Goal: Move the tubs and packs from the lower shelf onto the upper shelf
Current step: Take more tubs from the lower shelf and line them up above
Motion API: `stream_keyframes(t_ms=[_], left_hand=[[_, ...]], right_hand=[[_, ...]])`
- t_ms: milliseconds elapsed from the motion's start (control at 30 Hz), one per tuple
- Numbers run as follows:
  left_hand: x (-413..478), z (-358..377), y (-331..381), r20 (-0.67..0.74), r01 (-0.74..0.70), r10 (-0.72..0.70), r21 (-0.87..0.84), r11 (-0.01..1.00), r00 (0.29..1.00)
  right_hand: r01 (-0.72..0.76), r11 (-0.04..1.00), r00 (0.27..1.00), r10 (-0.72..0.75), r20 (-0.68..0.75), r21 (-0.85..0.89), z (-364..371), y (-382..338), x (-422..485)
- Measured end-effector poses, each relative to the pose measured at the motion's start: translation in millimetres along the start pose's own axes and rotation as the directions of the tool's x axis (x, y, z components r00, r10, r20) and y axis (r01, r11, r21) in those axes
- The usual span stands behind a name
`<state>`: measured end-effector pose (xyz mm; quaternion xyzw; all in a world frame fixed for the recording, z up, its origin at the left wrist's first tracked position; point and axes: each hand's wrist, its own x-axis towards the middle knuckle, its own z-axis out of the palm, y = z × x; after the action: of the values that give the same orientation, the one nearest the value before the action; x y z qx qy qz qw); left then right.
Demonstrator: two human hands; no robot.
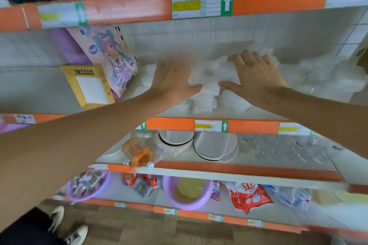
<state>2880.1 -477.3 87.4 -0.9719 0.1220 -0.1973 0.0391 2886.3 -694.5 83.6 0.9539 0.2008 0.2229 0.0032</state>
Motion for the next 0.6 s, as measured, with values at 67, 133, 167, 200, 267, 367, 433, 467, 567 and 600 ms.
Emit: stream_keyframes(t_ms=[67, 133, 167, 200, 267, 367, 433, 467, 567, 600], left_hand=[[-15.4, -15.8, 2.4, 0.037, 0.003, -0.003, -0.016, 1.0, 0.999], [-30.6, -32.8, 4.3, 0.066, -0.009, 0.01, -0.017, 1.0, 0.998], [-39.1, -40.8, 5.2, 0.076, -0.021, 0.022, -0.016, 1.0, 0.997], [-47.0, -48.0, 5.6, 0.078, -0.034, 0.035, -0.021, 0.999, 0.996], [-60.7, -61.0, 6.5, 0.053, -0.048, 0.05, -0.029, 0.998, 0.997], [-72.5, -81.0, 4.9, -0.013, -0.061, 0.061, -0.036, 0.997, 0.998], [-74.6, -99.7, 1.6, -0.043, -0.063, 0.06, -0.065, 0.996, 0.997], [-74.9, -110.9, 0.2, -0.039, -0.063, 0.06, -0.076, 0.995, 0.997], [-72.0, -143.4, -9.3, -0.095, -0.066, 0.057, -0.096, 0.993, 0.994], [-69.0, -153.6, -14.2, -0.118, -0.066, 0.053, -0.109, 0.992, 0.992]], right_hand=[[0.038, 0.999, 0.999, -0.038, 0.025, 0.017, -10.2, -7.0, -11.1], [0.074, 0.997, 0.996, -0.074, 0.046, 0.016, -21.2, -11.2, -21.0], [0.082, 0.997, 0.995, -0.083, 0.058, 0.013, -27.4, -12.9, -25.2], [0.087, 0.996, 0.994, -0.088, 0.067, 0.012, -34.4, -14.3, -29.2], [0.098, 0.995, 0.993, -0.099, 0.059, 0.017, -50.0, -16.8, -37.3], [0.126, 0.992, 0.992, -0.126, 0.024, 0.026, -75.5, -19.3, -45.5], [0.138, 0.99, 0.99, -0.138, -0.003, 0.017, -92.3, -21.6, -47.0], [0.142, 0.99, 0.99, -0.142, -0.019, 0.015, -100.8, -23.1, -46.7], [0.168, 0.986, 0.983, -0.167, -0.075, -0.005, -126.0, -29.9, -40.3], [0.175, 0.984, 0.98, -0.176, -0.097, -0.015, -134.7, -32.4, -35.8]])
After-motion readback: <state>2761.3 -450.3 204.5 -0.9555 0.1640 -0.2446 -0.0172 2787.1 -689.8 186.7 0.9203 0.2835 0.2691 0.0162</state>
